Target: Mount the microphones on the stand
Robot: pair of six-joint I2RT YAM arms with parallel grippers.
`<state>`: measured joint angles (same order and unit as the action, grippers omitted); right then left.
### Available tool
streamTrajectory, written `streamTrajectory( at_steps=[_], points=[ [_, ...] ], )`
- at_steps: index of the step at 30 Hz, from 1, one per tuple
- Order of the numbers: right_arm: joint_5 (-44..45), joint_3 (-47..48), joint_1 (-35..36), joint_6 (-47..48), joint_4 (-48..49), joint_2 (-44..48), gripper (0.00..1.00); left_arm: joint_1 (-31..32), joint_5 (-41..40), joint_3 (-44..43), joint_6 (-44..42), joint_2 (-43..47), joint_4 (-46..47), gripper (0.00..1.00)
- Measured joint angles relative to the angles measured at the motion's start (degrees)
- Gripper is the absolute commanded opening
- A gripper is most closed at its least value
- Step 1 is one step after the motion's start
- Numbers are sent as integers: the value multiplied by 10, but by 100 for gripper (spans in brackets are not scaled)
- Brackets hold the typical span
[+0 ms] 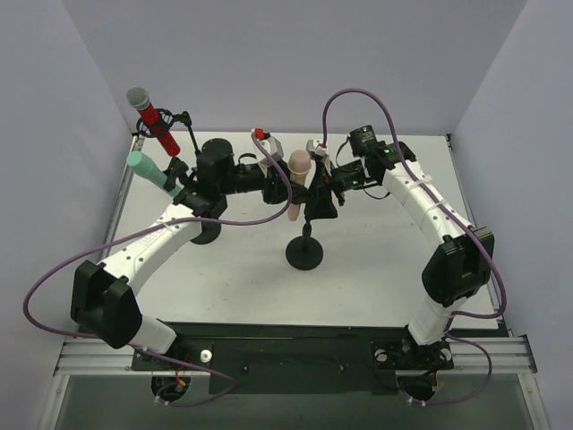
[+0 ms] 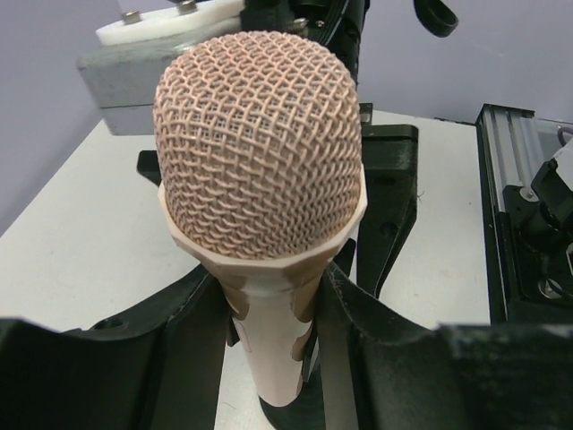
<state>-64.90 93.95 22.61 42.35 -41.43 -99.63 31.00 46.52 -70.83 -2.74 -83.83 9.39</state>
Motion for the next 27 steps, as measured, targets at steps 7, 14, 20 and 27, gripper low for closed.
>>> streamTrajectory(
  at_steps=[7,14,20,27],
  points=[
    [3,-39,-8,13,-3,35,74,-1,-52,17,35,17,5,79],
    [9,-85,-8,25,1,70,74,-8,-101,38,53,55,3,86],
    [11,-128,-11,19,24,82,74,-12,-121,53,57,97,8,86],
    [9,-194,-35,-36,109,102,74,-14,-161,123,71,175,14,88]
  ],
)
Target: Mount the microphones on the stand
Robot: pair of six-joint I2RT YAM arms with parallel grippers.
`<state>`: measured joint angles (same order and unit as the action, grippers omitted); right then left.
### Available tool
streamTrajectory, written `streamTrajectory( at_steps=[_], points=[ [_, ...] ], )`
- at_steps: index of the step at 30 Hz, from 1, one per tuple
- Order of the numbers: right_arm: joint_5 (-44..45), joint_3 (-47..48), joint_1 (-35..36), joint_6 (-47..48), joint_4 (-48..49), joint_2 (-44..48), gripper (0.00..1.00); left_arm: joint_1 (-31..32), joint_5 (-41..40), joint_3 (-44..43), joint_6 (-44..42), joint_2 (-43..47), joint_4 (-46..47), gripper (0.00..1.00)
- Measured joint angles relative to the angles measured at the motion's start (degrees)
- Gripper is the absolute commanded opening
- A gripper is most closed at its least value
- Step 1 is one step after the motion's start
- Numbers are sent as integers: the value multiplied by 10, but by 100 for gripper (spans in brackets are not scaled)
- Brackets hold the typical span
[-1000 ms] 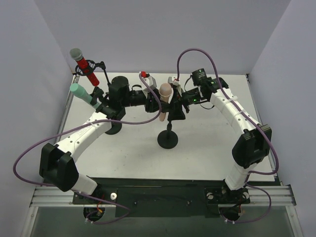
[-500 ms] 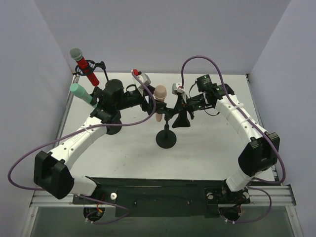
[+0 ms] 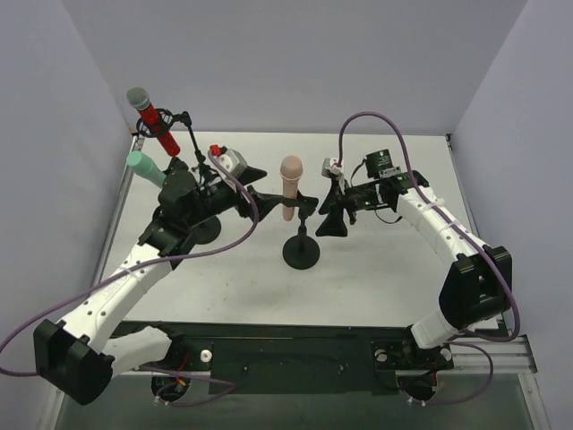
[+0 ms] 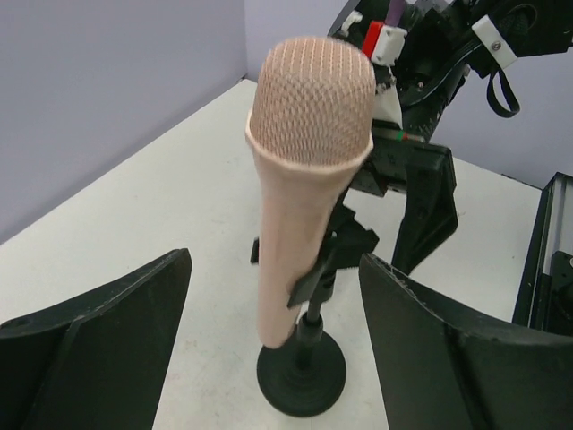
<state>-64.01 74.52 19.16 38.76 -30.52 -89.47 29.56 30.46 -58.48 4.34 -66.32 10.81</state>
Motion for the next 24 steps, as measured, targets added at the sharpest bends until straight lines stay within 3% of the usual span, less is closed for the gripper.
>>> streamTrajectory(
  at_steps=[5,13,24],
  points=[
    [-1,-90,-27,-110,136,31,74,-2,-50,108,28,108,3,90],
    [4,-100,-39,-175,214,33,74,11,-97,257,87,208,52,89],
    [6,-100,-65,-181,226,39,74,203,-245,309,23,152,114,89]
  ],
)
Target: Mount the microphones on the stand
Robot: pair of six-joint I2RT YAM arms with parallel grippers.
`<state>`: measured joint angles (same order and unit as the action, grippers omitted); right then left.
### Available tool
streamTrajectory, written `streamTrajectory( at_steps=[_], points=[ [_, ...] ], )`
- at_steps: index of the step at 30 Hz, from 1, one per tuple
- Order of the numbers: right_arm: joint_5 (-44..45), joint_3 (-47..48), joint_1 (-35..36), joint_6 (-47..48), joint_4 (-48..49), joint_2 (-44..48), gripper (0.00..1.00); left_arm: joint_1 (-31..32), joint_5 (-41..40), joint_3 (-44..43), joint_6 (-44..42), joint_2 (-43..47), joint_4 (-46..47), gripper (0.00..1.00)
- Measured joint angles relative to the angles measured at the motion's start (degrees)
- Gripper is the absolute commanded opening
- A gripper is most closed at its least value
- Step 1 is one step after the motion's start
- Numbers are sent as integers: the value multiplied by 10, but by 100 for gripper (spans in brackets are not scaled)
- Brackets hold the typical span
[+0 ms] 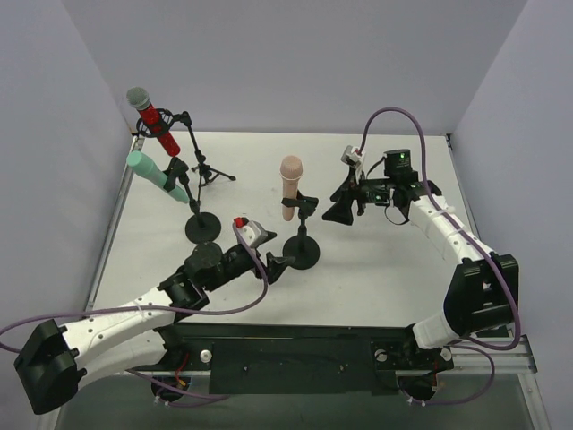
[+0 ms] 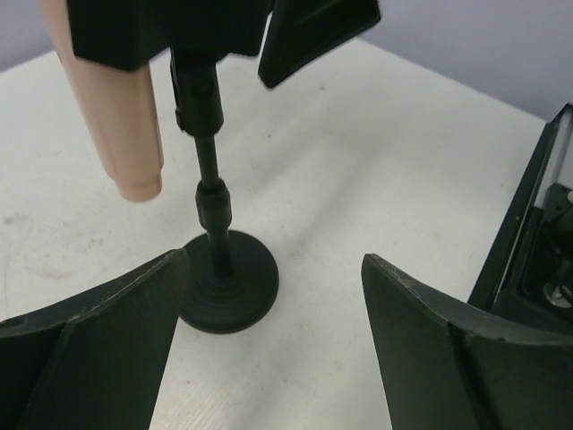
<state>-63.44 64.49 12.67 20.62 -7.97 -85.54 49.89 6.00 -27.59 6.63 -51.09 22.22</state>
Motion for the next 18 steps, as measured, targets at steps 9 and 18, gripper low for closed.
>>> streamTrajectory(
  at_steps=[9,18],
  points=[
    [0,0,-6,40,-42,8,74,23,-85,36,0,-98,91,88],
    [0,1,-6,61,-64,8,74,24,-96,46,3,-162,207,87]
  ],
)
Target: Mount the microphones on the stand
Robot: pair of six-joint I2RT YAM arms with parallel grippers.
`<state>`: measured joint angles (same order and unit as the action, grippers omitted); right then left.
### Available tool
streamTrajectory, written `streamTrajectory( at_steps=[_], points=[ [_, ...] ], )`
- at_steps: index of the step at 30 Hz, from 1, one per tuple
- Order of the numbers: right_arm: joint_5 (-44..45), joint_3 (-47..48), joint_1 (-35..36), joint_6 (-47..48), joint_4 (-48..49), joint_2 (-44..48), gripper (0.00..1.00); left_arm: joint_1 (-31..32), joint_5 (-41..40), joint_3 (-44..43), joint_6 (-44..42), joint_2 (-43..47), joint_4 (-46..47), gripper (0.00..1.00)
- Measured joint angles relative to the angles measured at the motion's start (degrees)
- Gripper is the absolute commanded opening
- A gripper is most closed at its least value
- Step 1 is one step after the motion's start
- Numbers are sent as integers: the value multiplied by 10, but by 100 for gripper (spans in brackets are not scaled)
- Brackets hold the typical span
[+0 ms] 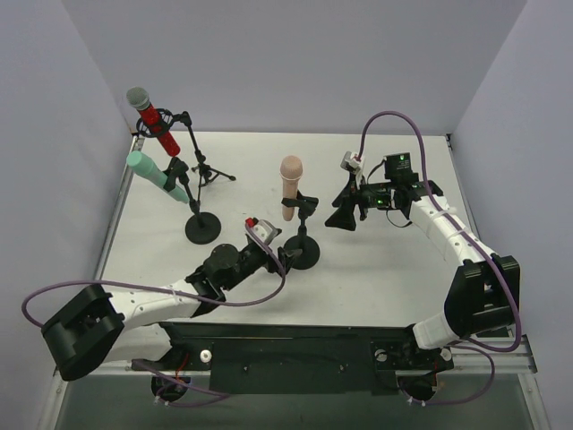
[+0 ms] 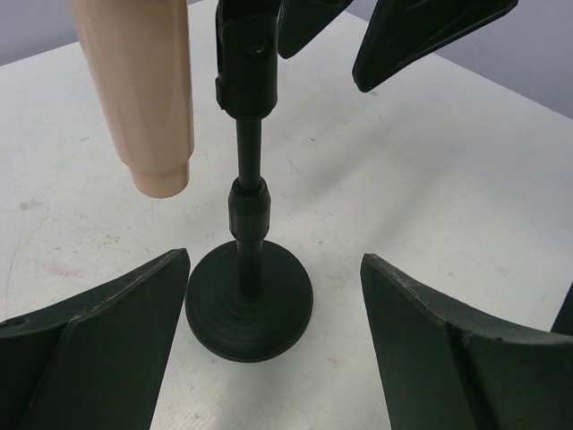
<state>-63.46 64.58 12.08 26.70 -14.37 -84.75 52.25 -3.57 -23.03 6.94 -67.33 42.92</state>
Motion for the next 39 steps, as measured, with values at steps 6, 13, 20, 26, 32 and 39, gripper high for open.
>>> streamTrajectory(
  at_steps=[6,13,20,26,32,39],
  points=[
    [0,2,0,6,-5,0,74,2,8,2,-22,-86,87,81],
    [0,4,0,10,-13,0,74,3,-23,-11,-34,-180,181,71],
    [0,6,0,16,-16,0,74,26,-73,-34,-38,-232,255,65],
    [0,7,0,18,-19,0,74,51,-127,-62,-52,-270,290,47],
    [0,9,0,19,-26,0,74,61,-187,-88,-60,-284,302,43],
    [0,12,0,19,-27,0,74,62,-215,-110,-66,-295,302,0]
  ],
)
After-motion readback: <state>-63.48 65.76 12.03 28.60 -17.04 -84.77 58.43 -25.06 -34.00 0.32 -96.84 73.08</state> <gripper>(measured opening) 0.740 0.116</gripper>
